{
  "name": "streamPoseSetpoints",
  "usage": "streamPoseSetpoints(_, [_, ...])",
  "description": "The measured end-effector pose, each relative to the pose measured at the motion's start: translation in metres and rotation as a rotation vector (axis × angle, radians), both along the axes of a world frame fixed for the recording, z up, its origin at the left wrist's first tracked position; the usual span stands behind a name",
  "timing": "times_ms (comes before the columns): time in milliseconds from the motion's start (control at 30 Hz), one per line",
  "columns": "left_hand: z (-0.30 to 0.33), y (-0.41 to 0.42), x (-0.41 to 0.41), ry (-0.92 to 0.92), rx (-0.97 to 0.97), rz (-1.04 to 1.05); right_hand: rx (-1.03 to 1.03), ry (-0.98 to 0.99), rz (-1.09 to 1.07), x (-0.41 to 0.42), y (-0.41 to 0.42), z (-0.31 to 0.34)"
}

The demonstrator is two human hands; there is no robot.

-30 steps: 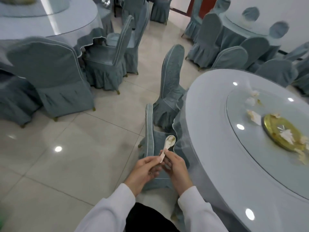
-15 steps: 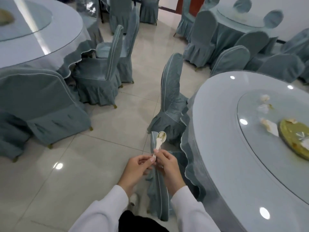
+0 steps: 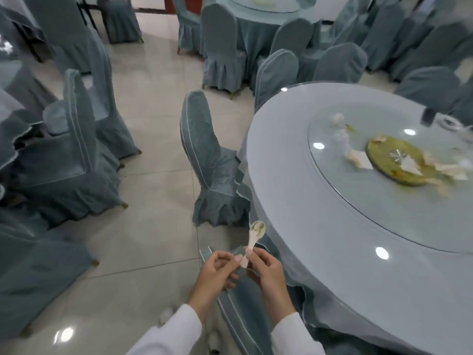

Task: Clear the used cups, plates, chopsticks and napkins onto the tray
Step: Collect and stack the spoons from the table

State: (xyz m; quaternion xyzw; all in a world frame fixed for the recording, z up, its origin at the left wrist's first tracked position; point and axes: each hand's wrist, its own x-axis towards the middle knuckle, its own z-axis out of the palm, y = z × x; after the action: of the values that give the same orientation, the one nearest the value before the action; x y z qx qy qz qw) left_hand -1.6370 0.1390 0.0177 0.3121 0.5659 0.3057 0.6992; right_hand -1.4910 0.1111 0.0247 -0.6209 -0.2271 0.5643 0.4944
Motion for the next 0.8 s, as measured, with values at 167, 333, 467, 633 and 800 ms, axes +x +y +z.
streamPoseSetpoints(167, [-0.009,0.045,-0.004,0.027,0.019,-0.112,-0.021,-0.029,-0.134,-0.014,0.030,-0.006])
streamPoseSetpoints(333, [-0.009,0.119,-0.024,-0.161,-0.125,-0.245,-0.035,-0.041,-0.277,-0.050,0.087,-0.011])
streamPoseSetpoints(467, [0.005,0.183,-0.059,-0.210,-0.174,-0.394,-0.034,-0.060,-0.331,-0.084,0.134,0.002])
streamPoseSetpoints(633, [0.015,0.246,-0.087,-0.218,-0.161,-0.490,-0.010,-0.082,-0.370,-0.116,0.187,0.014])
streamPoseSetpoints(800, [0.009,0.297,-0.092,-0.205,-0.160,-0.585,-0.022,-0.112,-0.402,-0.129,0.227,0.012])
